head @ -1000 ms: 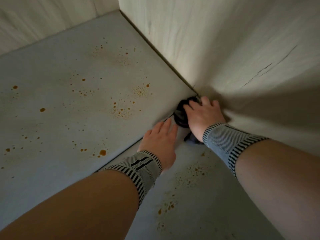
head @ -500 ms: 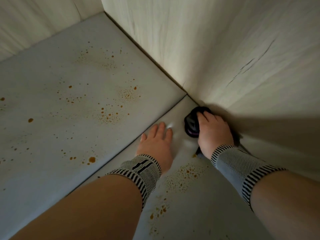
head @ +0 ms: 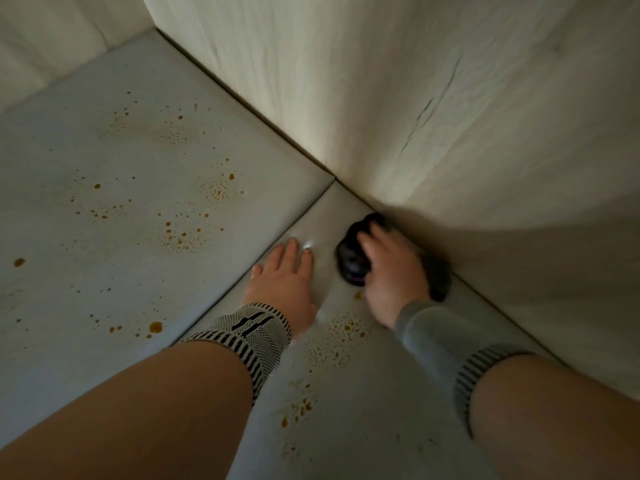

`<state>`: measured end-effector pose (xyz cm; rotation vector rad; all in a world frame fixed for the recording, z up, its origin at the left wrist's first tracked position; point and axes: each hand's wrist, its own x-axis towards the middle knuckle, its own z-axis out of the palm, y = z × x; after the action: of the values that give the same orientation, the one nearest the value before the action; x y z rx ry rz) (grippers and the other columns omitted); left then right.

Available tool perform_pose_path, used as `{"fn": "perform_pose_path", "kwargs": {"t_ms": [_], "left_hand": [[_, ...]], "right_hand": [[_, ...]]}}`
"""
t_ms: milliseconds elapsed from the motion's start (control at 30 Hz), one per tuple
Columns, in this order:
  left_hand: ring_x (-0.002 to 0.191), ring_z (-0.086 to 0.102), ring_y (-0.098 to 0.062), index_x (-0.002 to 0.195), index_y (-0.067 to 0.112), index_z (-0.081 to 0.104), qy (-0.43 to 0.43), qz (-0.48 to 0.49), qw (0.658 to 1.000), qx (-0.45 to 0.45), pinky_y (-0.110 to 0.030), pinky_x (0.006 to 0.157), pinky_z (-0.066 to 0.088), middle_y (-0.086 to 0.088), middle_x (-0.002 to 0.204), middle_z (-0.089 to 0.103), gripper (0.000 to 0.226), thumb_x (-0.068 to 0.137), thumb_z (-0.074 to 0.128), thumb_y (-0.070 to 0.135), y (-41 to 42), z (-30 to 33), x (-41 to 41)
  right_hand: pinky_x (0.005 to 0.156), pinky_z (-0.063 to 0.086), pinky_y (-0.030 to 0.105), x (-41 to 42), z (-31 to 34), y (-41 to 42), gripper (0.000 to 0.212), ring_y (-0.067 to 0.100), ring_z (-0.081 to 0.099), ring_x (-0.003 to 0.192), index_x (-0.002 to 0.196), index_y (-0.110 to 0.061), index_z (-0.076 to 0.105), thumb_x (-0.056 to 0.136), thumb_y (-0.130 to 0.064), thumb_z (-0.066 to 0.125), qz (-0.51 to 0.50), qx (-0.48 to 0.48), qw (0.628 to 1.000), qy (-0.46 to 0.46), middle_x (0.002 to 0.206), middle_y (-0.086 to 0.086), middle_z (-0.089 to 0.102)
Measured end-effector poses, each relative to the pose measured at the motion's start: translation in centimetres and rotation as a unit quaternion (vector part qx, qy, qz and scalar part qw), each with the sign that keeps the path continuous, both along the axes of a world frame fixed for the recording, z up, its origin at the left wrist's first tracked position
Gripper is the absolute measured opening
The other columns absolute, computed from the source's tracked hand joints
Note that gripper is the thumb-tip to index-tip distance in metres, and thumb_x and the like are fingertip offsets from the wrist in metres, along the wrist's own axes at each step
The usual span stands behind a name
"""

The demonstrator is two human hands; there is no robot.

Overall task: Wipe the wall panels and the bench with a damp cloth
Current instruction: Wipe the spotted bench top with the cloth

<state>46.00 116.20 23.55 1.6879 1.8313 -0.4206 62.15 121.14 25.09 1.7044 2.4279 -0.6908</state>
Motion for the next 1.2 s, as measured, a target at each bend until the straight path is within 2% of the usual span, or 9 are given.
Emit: {"fn": "perform_pose_path", "kwargs": {"t_ms": [167,333,500,667,833,900,1000,1033,1200], "left_hand": [[0.152,-0.007,-0.025,0.158,0.02,-0.006,-0.001,-0.014,1.0,0.001,-0.05,0.122,0.015,-0.005,0.165,-0.014,0.078,0.1,0.04,0.043,0.1,0.3,-0.4],[0.152,-0.008,-0.026,0.157,0.019,-0.008,0.005,-0.027,1.0,-0.01,-0.049,0.122,0.013,-0.005,0.164,-0.016,0.084,0.098,0.048,0.038,0.0,0.4,-0.4],[0.152,-0.008,-0.026,0.157,0.018,-0.008,0.016,-0.029,0.999,-0.008,-0.049,0.122,0.013,-0.006,0.164,-0.016,0.082,0.099,0.046,0.039,-0.1,0.5,-0.3],[0.152,-0.01,-0.024,0.157,0.019,-0.008,0.004,-0.036,0.999,-0.008,-0.042,0.124,0.01,-0.005,0.164,-0.018,0.079,0.101,0.046,0.027,-0.4,1.1,-1.0],[0.152,-0.007,-0.024,0.158,0.026,-0.007,0.039,-0.062,0.997,-0.005,-0.033,0.121,0.009,-0.003,0.164,-0.018,0.081,0.101,0.049,0.013,-1.7,2.3,-1.2],[0.152,-0.008,-0.023,0.158,0.026,-0.007,0.049,-0.083,0.995,-0.017,-0.034,0.121,0.01,-0.001,0.164,-0.019,0.084,0.098,0.051,0.009,-3.1,2.5,-1.4],[0.151,-0.014,-0.022,0.157,0.027,-0.008,0.044,-0.088,0.994,-0.058,-0.041,0.121,0.018,0.004,0.162,-0.024,0.088,0.097,0.054,0.01,-6.0,3.0,-2.0],[0.151,-0.016,-0.022,0.157,0.026,-0.009,0.041,-0.093,0.992,-0.072,-0.041,0.122,0.019,0.004,0.161,-0.026,0.089,0.097,0.055,0.012,-6.8,3.1,-2.1],[0.147,-0.026,-0.029,0.155,0.019,-0.018,0.034,-0.103,0.988,-0.109,-0.04,0.122,0.013,-0.002,0.158,-0.034,0.099,0.095,0.061,0.031,-8.1,3.4,-1.4]], "right_hand": [[0.12,0.007,0.032,0.1,-0.5,-1.1,0.065,0.018,0.009,0.149,0.153,-0.026,0.023,0.097,-0.007,0.048,0.158,-0.007,0.987,0.011,0.163,-0.008,0.008],[0.121,0.015,0.038,1.5,-1.0,-1.4,0.066,0.025,0.011,0.148,0.154,-0.025,0.018,0.097,-0.007,0.046,-0.097,0.006,0.995,-0.013,0.163,-0.003,0.004],[0.121,0.006,0.034,2.0,-0.6,-4.0,0.071,0.021,0.001,0.149,0.155,-0.028,0.013,0.096,-0.004,0.045,0.101,-0.019,0.995,-0.006,0.163,-0.005,-0.004],[0.121,0.015,0.036,3.4,-1.1,-3.8,0.073,0.027,0.01,0.148,0.155,-0.023,0.014,0.093,-0.002,0.046,-0.111,-0.01,0.993,-0.024,0.163,-0.001,-0.003],[0.122,0.008,0.037,0.7,-0.4,-7.3,0.071,0.023,0.001,0.15,0.155,-0.025,0.014,0.096,-0.001,0.043,0.125,-0.049,0.991,-0.008,0.164,-0.001,-0.005],[0.121,0.008,0.032,3.0,-0.8,-6.2,0.074,0.023,0.006,0.15,0.155,-0.024,0.015,0.093,0.005,0.043,0.074,-0.048,0.996,-0.009,0.164,0.0,-0.003],[0.121,0.012,0.037,3.7,-0.8,-6.3,0.076,0.027,0.007,0.149,0.156,-0.02,0.009,0.092,0.001,0.045,-0.163,-0.032,0.986,-0.029,0.163,0.003,-0.006],[0.121,0.013,0.039,2.5,-0.6,-6.9,0.075,0.029,0.005,0.149,0.156,-0.02,0.006,0.094,-0.002,0.044,-0.174,-0.03,0.983,-0.041,0.163,0.005,-0.009],[0.121,0.01,0.041,0.7,-0.5,-9.8,0.068,0.028,-0.003,0.149,0.156,-0.024,0.007,0.099,-0.006,0.039,0.113,-0.043,0.992,-0.038,0.163,0.003,-0.012]]}}
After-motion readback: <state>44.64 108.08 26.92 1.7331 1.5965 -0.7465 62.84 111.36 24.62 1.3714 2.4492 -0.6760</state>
